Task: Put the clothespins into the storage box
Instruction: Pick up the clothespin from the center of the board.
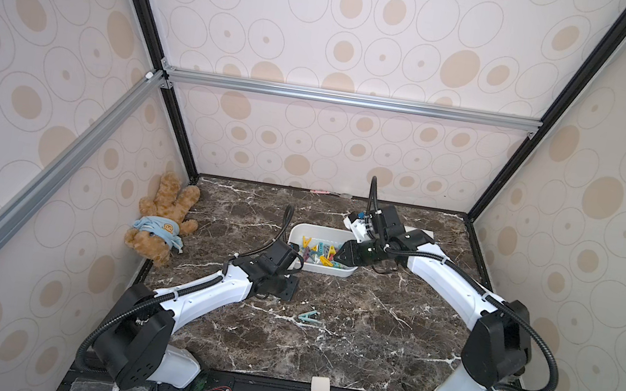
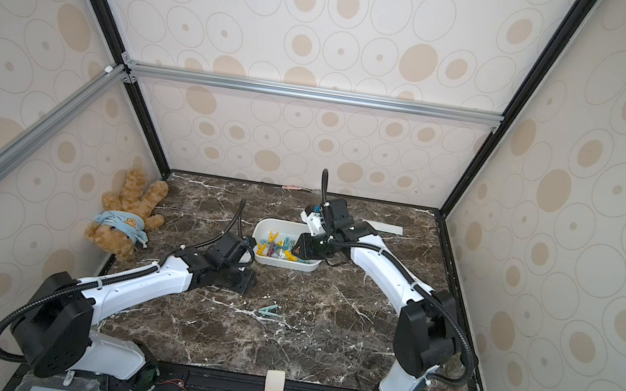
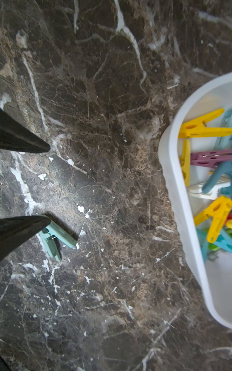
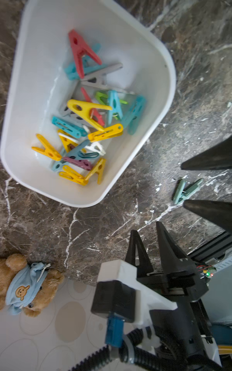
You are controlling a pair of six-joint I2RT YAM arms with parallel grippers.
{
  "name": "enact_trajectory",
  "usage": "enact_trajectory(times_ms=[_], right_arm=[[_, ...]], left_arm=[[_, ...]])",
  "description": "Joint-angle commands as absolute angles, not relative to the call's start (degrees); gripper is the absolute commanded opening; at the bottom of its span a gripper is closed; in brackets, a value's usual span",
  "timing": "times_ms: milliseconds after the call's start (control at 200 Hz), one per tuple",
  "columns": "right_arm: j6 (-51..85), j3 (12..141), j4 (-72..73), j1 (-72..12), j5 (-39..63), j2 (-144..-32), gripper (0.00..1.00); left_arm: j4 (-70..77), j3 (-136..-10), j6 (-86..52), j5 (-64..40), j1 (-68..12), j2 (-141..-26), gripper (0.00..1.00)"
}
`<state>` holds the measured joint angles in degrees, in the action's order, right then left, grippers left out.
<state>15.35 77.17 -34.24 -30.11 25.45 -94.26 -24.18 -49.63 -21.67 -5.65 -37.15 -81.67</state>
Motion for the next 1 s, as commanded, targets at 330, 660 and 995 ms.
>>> enact_trajectory(times_ms=[330,660,995], right_arm=[[20.5,54.6,-28.8,-30.7,19.2,-77.4,0.29],[20.2,54.3,-28.5,-30.7,18.9,-77.8,0.29],[20.0,54.1,-28.4,-30.7,18.1,-78.0,0.29]], left_arm=[[-24.3,-56.2,-13.8,-4.6,-48.3,-92.8,0.52],[-24.1,-58.4,-12.3,-4.1,-49.4,-98.0,0.44],[-24.4,-58.4,-13.4,-2.8,-50.2,-100.2,0.26]])
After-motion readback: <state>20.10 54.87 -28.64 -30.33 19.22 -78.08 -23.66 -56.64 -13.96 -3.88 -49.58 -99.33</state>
